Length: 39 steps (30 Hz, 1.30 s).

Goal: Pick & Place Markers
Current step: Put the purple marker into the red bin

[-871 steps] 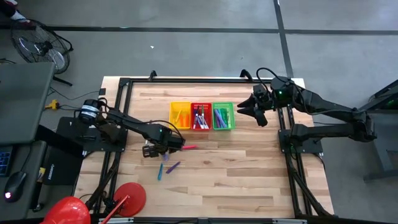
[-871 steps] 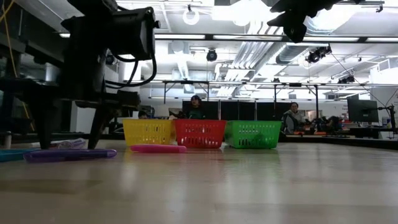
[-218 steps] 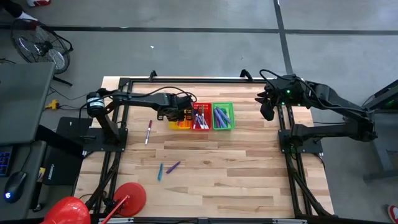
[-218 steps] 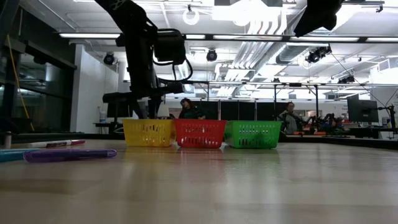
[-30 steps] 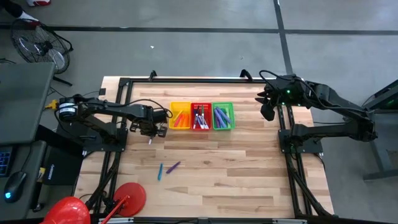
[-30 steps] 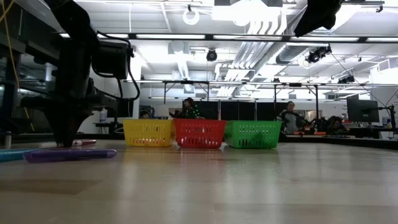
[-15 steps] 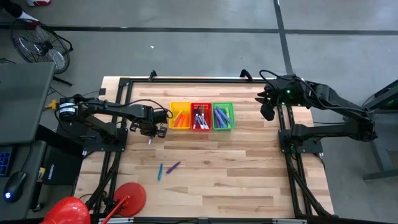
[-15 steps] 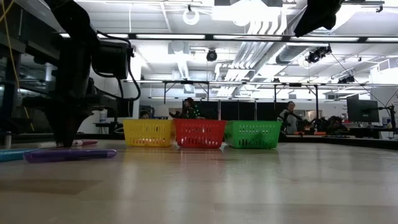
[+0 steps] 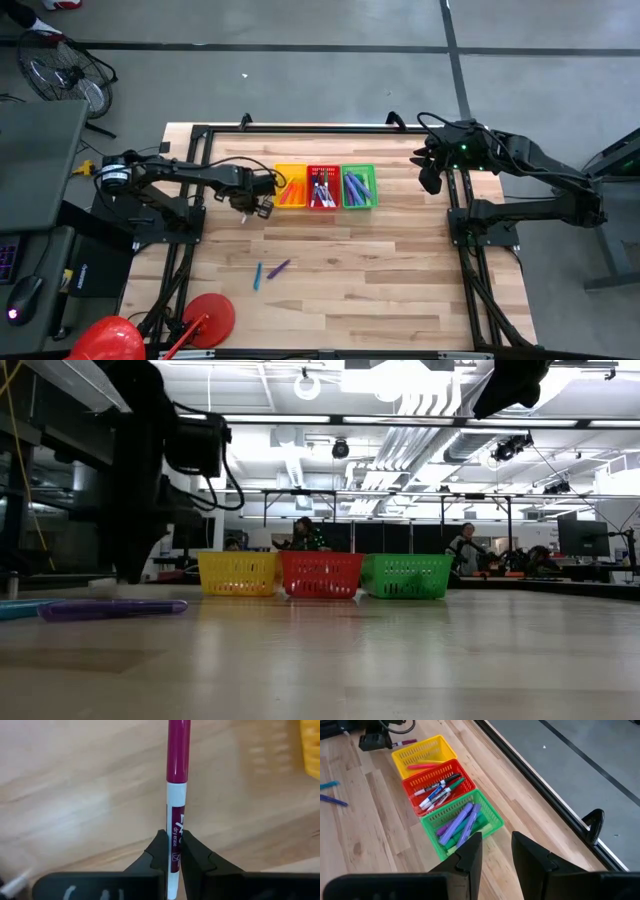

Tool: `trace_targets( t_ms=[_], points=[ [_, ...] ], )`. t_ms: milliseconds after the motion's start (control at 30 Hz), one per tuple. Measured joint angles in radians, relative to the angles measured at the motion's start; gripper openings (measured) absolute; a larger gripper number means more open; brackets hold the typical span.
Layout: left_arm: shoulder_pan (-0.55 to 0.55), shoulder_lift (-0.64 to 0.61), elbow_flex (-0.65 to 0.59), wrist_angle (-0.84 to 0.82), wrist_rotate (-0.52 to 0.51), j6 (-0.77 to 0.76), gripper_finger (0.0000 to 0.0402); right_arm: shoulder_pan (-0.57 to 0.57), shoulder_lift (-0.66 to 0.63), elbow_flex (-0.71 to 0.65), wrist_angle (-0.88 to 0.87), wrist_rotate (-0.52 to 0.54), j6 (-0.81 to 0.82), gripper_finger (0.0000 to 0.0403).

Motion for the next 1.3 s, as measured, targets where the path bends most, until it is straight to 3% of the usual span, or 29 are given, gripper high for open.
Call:
trace_targets(
  t_ms=[567,900,1067,1300],
  points=[
    [0.001,-0.011,0.213,-0.167,-0.149,0.072,0.0017,0.000,0.018,0.000,0.025,-0.009,-0.001,0.0094],
    [0.001,-0.080,0.403,-0.171,-0.300,0.159,0.0017,0.000,0.106,0.000,0.221,-0.167,-0.026,0.0094],
    [0.000,-0.082,0.499,-0.076,-0.305,0.311,0.0017,0.000,0.175,0.000,0.363,-0.290,-0.028,0.0095],
    [-0.023,-0.081,0.550,0.261,-0.245,0.570,0.0017,0.000,0.269,0.000,0.594,-0.422,-0.079,0.0095]
  ],
)
